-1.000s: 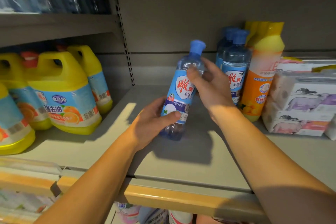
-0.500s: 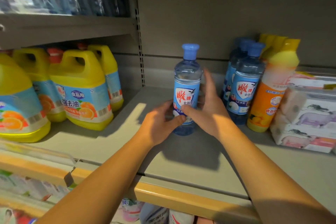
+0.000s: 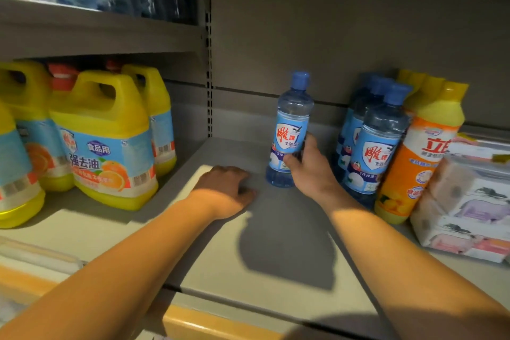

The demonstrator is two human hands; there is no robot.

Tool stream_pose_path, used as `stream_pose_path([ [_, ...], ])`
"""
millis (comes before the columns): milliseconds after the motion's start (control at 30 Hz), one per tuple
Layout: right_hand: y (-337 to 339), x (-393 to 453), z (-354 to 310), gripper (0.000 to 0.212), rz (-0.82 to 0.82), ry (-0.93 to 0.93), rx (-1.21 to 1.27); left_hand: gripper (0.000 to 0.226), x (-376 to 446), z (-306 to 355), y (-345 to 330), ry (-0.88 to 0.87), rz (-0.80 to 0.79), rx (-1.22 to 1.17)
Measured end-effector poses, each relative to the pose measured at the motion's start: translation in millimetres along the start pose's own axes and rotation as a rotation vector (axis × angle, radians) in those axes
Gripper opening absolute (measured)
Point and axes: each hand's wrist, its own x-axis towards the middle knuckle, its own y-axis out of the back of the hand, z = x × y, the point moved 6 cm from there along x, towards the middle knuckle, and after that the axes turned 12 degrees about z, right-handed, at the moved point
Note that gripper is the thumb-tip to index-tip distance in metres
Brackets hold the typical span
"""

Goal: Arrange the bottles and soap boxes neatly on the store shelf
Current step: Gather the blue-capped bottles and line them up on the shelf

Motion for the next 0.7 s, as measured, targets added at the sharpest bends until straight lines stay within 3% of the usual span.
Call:
stream_pose_path([
  [233,-19,47,17,0.045,0.154,-0.011,0.021,0.056,11,-5,-12,-0.035,0.042,0.013],
  [700,-54,86,28,0.039,0.211,-0.06,-0.057,0.062,15,-9,-14,-0.032,0.032,-0.018],
])
